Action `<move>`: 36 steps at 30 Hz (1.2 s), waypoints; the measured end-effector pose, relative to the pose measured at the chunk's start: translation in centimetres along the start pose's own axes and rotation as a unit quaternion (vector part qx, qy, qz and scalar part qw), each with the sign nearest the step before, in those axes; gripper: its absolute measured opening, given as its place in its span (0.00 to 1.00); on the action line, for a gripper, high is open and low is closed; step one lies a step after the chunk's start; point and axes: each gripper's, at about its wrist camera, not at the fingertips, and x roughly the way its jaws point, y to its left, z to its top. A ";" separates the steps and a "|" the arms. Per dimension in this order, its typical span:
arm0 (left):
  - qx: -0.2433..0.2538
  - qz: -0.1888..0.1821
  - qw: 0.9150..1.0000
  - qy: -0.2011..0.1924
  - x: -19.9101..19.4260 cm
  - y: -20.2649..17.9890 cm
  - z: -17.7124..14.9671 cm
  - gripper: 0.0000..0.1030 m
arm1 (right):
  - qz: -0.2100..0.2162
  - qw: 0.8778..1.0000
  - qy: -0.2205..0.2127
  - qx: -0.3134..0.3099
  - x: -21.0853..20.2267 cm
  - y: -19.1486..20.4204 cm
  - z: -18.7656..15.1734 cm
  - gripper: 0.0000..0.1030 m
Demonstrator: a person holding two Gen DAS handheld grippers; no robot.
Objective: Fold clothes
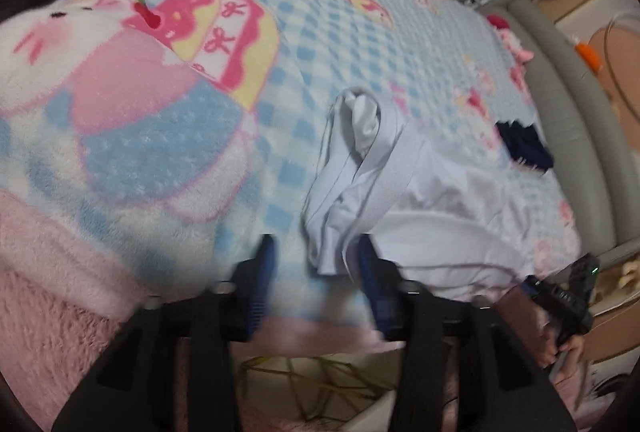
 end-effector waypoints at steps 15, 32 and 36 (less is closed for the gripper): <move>0.090 0.044 0.995 -0.018 -0.4 -4.7 2.0 0.21 | 0.007 0.999 -0.018 -0.047 -2.1 2.9 1.7 0.11; 0.083 0.027 0.996 0.006 -0.9 -3.1 2.4 0.41 | -0.002 0.999 -0.006 -0.033 -2.8 3.8 3.3 0.24; 0.062 0.014 0.998 0.003 0.2 -3.3 3.5 0.43 | 0.031 0.999 0.016 -0.017 -2.0 3.3 4.1 0.25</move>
